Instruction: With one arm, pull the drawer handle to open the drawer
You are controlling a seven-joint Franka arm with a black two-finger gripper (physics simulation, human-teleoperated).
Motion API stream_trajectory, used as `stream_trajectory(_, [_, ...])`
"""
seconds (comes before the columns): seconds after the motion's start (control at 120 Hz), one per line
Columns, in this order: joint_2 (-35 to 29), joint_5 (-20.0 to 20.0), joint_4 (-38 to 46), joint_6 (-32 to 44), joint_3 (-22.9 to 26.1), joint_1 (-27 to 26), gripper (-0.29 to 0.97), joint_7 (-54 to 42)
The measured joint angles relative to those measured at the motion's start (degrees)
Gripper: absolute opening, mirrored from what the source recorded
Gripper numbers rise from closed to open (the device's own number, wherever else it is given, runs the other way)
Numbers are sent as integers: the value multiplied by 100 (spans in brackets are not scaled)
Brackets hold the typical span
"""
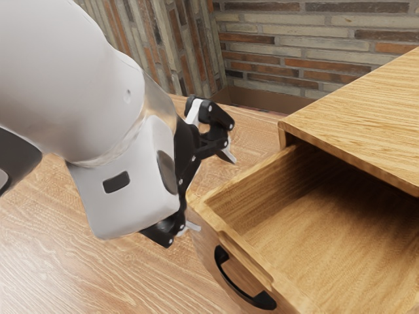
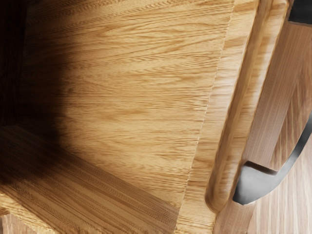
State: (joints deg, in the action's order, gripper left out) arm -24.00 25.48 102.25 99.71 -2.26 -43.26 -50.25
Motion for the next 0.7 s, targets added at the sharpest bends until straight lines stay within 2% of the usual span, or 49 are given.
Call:
stream_trajectory(0.058, [-12,-9,-690,-446,-12,-86,65,144])
stream_trajectory(0.15, [69,-31,-1318,-1184,-34,-165,66,527])
stream_trajectory(0.217, [432,-142,-1754,-1696,-42,-218,67,955])
stream_trajectory(0.275, [1013,-336,-2213,-2057,-53,-206,67,1371])
stream_trajectory(0.408, [1675,-756,-2634,-2471,-822,-93,68,2246])
stream_trajectory(0.433, [1727,-817,-2652,-2520,-635,423,68,2395])
stream_trajectory(0.492, [1785,-959,-2672,-2614,425,2239,68,2724])
stream_trajectory(0.567, [1801,-1153,-2670,-2707,1472,3925,68,3113])
stream_trajectory(0.617, [1809,-1231,-2660,-2754,1791,4390,68,3349])
stream_trajectory(0.7, [1840,-1309,-2645,-2808,1949,4551,68,3710])
